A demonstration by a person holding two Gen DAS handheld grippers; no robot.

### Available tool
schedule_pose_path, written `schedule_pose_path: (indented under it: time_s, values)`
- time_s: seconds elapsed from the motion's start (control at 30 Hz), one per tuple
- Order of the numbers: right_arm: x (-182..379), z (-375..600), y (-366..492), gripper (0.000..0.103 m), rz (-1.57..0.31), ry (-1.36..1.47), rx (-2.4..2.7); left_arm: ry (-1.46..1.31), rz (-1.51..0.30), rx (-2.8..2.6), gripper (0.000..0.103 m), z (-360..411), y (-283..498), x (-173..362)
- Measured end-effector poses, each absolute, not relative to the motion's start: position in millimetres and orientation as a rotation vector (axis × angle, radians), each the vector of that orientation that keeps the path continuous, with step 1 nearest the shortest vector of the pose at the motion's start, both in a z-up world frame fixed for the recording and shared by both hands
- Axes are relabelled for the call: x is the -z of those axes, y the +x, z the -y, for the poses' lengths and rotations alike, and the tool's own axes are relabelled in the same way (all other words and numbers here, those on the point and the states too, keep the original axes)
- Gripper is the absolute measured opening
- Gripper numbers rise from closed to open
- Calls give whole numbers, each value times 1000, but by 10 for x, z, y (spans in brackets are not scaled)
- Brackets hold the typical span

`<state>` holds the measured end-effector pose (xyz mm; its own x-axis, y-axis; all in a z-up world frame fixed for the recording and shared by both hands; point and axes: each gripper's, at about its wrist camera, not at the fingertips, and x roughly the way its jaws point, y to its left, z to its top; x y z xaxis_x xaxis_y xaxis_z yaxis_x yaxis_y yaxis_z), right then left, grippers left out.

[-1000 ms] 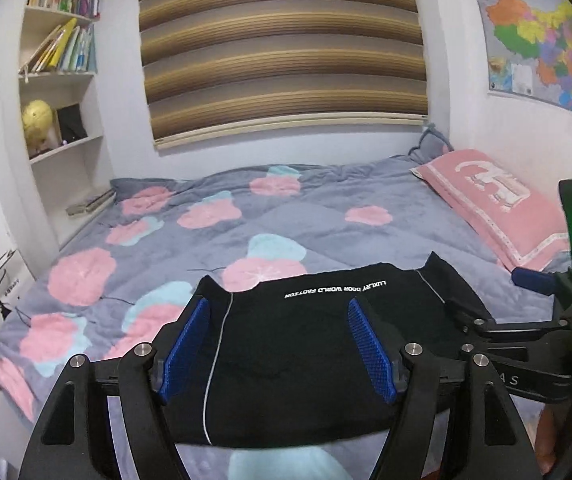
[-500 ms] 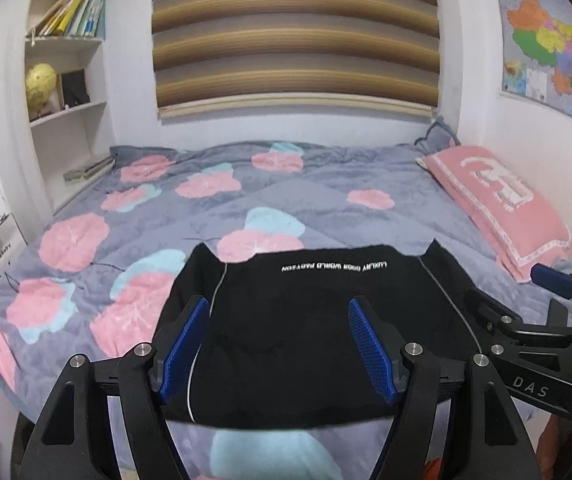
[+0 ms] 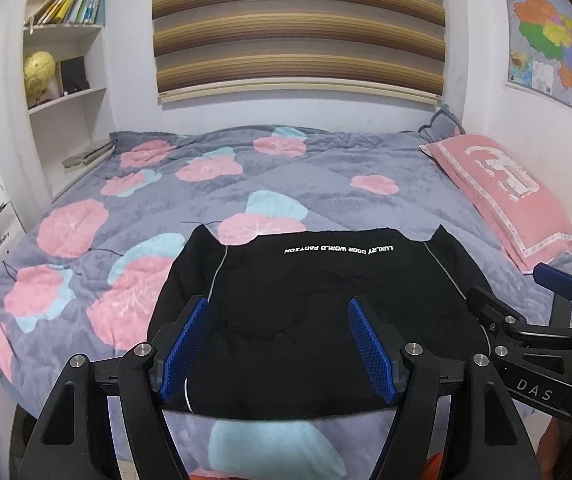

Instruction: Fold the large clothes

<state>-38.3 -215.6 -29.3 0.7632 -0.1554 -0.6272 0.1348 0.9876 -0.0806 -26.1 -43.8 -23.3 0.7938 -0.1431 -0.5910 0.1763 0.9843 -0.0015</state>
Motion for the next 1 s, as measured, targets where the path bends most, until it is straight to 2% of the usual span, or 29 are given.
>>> schedule_pose_path:
  time_s: [1.0]
  values:
    - [378,2134,-308,94,-710,-24,155,81,-667,185,73,481,-183,345]
